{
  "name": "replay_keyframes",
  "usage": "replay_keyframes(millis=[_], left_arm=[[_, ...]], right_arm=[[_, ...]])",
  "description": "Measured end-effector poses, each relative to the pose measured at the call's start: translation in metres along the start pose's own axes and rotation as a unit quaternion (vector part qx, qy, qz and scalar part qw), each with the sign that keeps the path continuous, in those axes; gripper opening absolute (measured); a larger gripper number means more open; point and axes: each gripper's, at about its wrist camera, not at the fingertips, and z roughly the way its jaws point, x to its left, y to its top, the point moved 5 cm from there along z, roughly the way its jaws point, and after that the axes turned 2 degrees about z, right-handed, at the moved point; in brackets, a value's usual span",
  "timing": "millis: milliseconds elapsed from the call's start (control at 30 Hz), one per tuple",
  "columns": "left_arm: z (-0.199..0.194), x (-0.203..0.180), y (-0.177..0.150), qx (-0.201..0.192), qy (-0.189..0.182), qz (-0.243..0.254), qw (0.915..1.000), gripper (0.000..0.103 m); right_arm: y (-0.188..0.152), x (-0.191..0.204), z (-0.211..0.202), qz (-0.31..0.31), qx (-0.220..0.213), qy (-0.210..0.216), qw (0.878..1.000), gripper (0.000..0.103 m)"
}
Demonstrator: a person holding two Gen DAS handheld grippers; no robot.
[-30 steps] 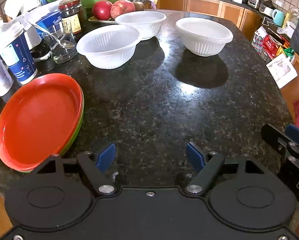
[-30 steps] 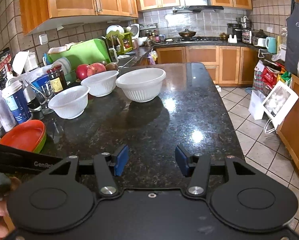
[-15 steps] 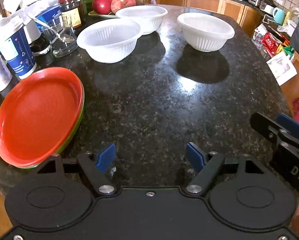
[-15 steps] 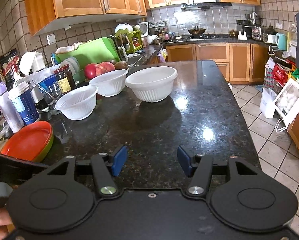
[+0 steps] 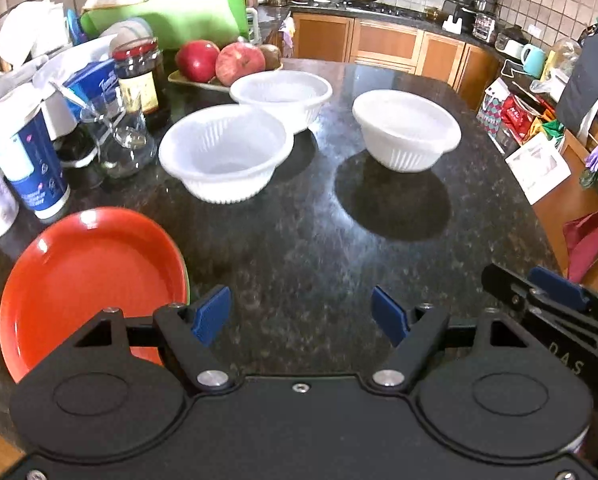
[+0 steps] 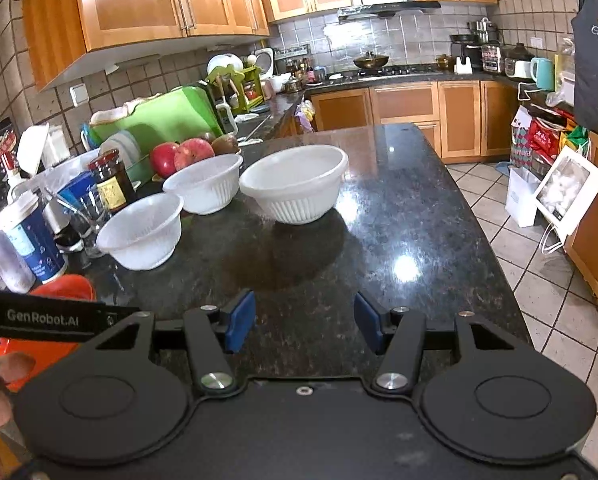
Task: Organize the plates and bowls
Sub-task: 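Move the open left gripper to the rim of the large white bowl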
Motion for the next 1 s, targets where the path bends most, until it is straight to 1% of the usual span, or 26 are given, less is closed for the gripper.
replay_keyframes(millis=[233,367,467,600,700,800,867,900,1000], left_arm=[[-0.003,0.008,0.026,-0.035,-0.006,-0.026,0.9990,0.079],[-0.002,0.004,0.045,-0.043,-0.027,-0.005,0.9987,0.079],[0.002,-0.002,0.061,-0.040,-0.037,0.000,0.9985,0.079],[0.008,-0.013,0.084,-0.047,-0.045,0.002,0.9979,0.079],[0.018,-0.023,0.102,-0.044,-0.053,0.005,0.9976,0.079],[0.033,-0.031,0.115,-0.030,-0.060,0.006,0.9978,0.078],[0.044,-0.036,0.121,-0.021,-0.055,0.003,0.9982,0.078],[0.052,-0.038,0.123,-0.016,-0.050,0.001,0.9986,0.076],[0.071,-0.044,0.125,0.008,-0.043,-0.001,0.9991,0.075]], right_arm=[[0.030,-0.003,0.000,-0.025,-0.030,-0.016,0.999,0.057],[0.053,-0.006,0.001,-0.044,-0.058,-0.028,0.997,0.057],[0.070,-0.009,0.005,-0.058,-0.065,-0.033,0.996,0.057],[0.092,-0.018,0.017,-0.051,-0.064,-0.023,0.996,0.057],[0.106,-0.025,0.028,-0.042,-0.062,-0.013,0.997,0.057],[0.116,-0.032,0.046,-0.030,-0.041,-0.003,0.999,0.057],[0.123,-0.035,0.061,-0.022,-0.022,0.006,0.999,0.057],[0.124,-0.036,0.067,-0.020,-0.018,0.009,1.000,0.057],[0.132,-0.043,0.087,-0.022,-0.010,0.002,1.000,0.057]])
